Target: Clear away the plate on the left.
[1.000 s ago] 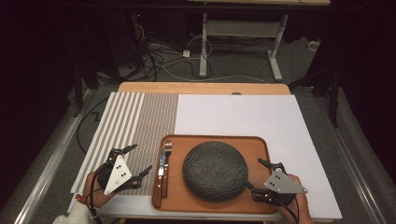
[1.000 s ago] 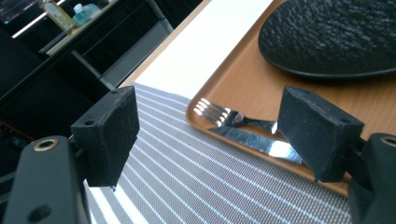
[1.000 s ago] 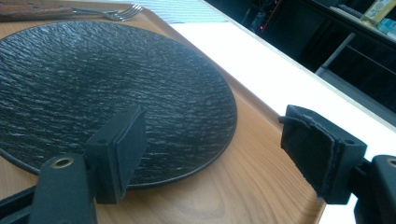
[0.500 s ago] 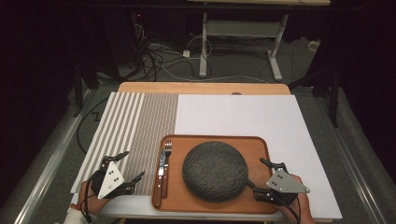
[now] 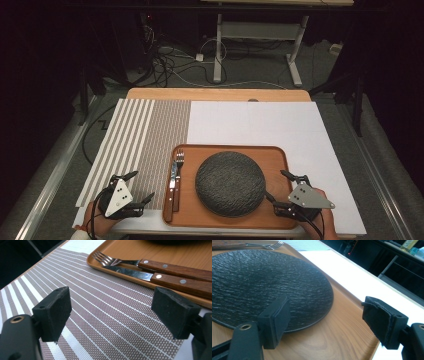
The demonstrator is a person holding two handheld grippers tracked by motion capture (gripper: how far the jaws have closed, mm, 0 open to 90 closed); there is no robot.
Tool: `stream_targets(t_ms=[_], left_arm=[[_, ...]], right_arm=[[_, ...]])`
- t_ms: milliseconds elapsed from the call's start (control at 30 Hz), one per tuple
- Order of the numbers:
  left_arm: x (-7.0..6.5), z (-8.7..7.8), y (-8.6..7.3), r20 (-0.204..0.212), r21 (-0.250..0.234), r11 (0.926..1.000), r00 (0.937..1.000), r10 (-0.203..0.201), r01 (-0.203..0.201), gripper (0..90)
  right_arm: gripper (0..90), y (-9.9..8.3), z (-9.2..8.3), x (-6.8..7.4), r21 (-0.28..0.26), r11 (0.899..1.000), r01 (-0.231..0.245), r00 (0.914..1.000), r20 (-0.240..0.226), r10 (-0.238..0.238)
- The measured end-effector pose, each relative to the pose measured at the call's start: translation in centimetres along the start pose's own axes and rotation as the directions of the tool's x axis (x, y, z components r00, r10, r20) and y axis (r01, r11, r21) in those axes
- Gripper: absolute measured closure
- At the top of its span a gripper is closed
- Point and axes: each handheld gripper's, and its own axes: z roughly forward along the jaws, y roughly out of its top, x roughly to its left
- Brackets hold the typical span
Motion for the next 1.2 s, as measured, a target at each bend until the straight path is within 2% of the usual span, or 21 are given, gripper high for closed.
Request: stream_targets(t_ms=[100,533,700,800,1200], left_arm=[[0.08,-0.03,0.04,0.002,-0.013,0.9999,1.0000,-0.007,0.007,15.8],[-0.09,0.24,0.09,0.027,-0.001,1.0000,0.9996,0.004,-0.004,15.8],[-0.19,0.16,0.16,0.019,0.005,0.9999,0.9997,0.016,-0.016,15.8],[-0.11,0.11,0.09,0.023,0.004,1.0000,0.9997,0.006,-0.006,15.8],[0.03,0.26,0.12,0.018,0.021,0.9997,0.9998,0.009,-0.009,15.8]], right_arm=[[23.0,-0.05,0.18,0.11,0.008,1.000,0.006,1.0000,-0.007,-0.006],[23.1,0.13,0.24,0.32,0.006,1.000,0.006,1.0000,-0.008,-0.006],[23.0,0.20,0.29,0.34,-0.001,1.000,0.010,0.9998,-0.017,-0.010],[23.1,0.24,0.39,0.31,-0.002,1.000,0.010,0.9998,-0.019,-0.010],[23.0,0.21,0.65,0.29,-0.001,1.000,0.014,0.9995,-0.030,-0.014]])
